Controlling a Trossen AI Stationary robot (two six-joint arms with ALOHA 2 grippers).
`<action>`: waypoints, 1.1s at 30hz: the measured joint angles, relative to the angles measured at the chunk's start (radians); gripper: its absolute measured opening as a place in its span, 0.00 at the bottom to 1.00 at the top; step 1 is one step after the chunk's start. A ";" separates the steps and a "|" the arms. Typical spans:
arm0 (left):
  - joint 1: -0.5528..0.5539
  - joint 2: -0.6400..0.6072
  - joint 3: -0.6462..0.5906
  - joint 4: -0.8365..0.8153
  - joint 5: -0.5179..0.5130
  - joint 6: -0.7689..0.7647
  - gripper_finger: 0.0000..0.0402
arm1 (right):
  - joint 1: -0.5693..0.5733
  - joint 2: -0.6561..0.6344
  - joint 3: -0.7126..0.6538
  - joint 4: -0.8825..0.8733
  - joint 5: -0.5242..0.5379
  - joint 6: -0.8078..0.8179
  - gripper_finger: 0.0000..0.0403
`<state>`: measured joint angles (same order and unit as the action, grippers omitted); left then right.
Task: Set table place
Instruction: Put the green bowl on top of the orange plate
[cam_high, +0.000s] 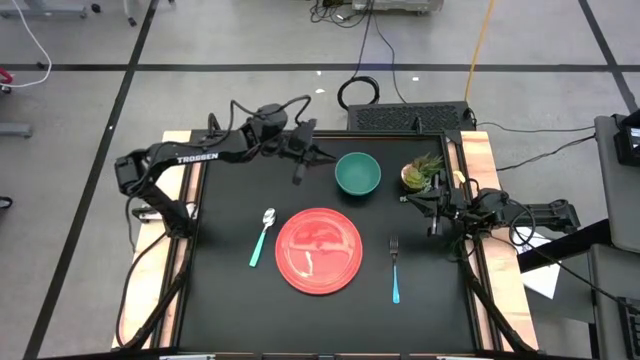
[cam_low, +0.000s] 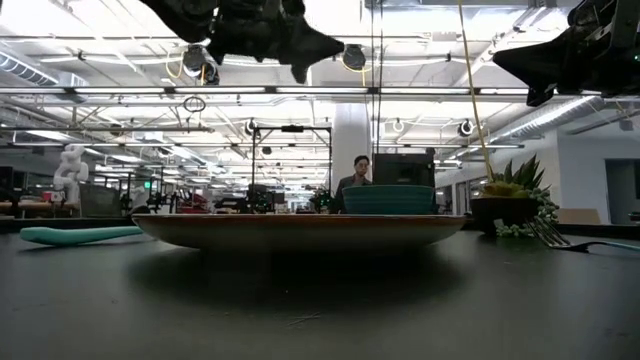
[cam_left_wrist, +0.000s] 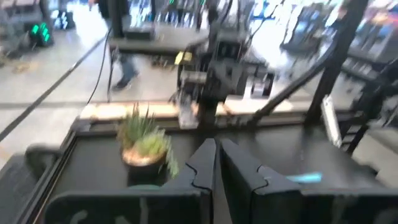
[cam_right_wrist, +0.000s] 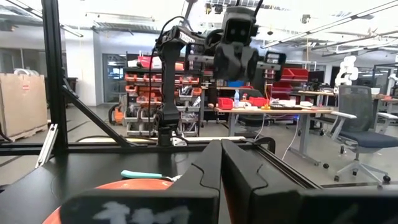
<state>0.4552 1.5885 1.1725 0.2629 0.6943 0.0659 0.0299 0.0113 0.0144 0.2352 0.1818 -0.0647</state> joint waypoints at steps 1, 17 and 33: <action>0.004 0.007 0.000 0.038 0.021 -0.016 0.06 | 0.000 0.000 0.000 0.000 0.000 0.000 0.00; 0.028 0.212 0.293 -0.148 0.068 -0.018 0.06 | 0.000 0.000 0.000 0.000 0.000 -0.003 0.00; 0.077 0.470 0.730 -0.627 0.018 0.138 0.06 | 0.000 0.000 0.000 -0.001 0.000 -0.003 0.00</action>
<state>0.5317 2.0586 1.9026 -0.3644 0.7125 0.2037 0.0299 0.0113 0.0145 0.2344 0.1818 -0.0677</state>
